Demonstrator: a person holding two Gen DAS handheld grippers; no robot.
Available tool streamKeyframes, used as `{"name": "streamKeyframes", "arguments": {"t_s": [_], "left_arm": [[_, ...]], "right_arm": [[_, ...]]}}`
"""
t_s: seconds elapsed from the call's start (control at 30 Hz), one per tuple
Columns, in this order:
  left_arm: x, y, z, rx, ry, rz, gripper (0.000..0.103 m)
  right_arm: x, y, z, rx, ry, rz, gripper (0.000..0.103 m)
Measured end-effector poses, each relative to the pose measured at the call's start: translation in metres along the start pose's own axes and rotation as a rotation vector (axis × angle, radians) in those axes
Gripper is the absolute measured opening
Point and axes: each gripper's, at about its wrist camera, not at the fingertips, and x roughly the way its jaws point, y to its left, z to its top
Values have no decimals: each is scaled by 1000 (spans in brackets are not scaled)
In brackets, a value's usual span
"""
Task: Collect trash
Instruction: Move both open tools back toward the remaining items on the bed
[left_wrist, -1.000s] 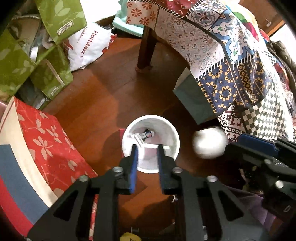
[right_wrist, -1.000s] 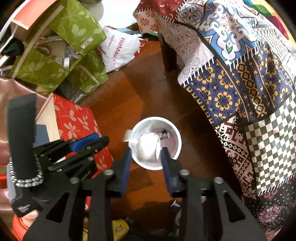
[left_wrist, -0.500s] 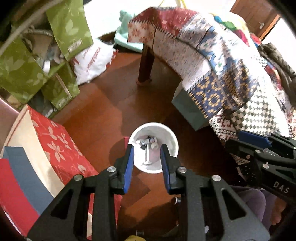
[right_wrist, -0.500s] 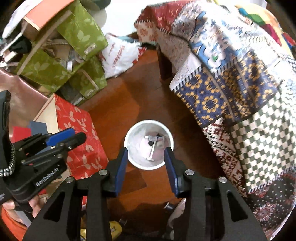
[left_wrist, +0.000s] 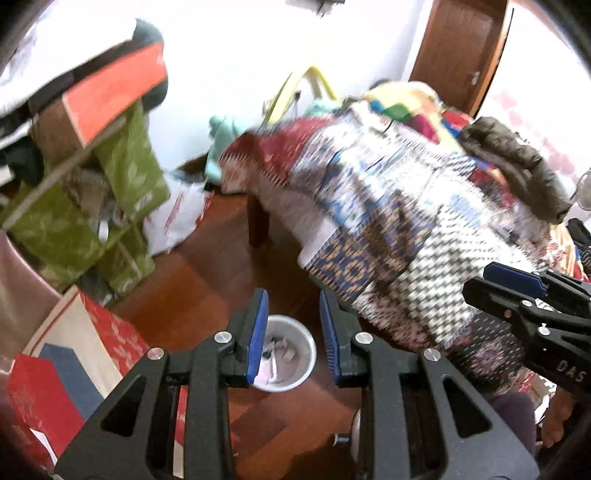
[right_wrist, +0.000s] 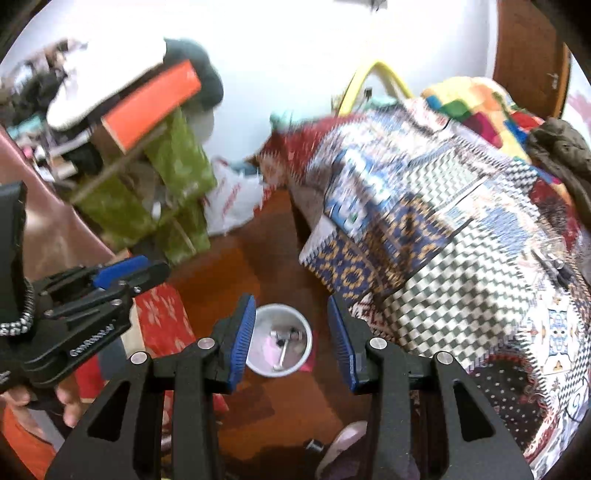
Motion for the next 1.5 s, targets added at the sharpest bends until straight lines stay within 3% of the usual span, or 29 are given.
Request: {"name": "streamKeyframes", "arguments": {"t_s": [0.3,0.63,0.77,0.87,1.2,1.5], "left_arm": [[-56,-78,28,77,-152,-94,27],[-61,-190,56,220,-206,-188,29],[-44,-233,67,260,-186,-229,31],[-26,-261,74,292,-165,-247,32],[55,-335,88,364,-56,-282,33],[145,-377,86,401,72,-285,33]], "right_arm": [[-95,-49,-3,24,-230,-83,37],[-147,-125,-16,90,-312,-211,37],[-157,-171,-23,148,-311,-259,39],[-160,-206,-28,195,-306,-290,47],[-150,-316,-44,351,-259,-367,47],[-87,-394,-53,422,-136,-354,47]]}}
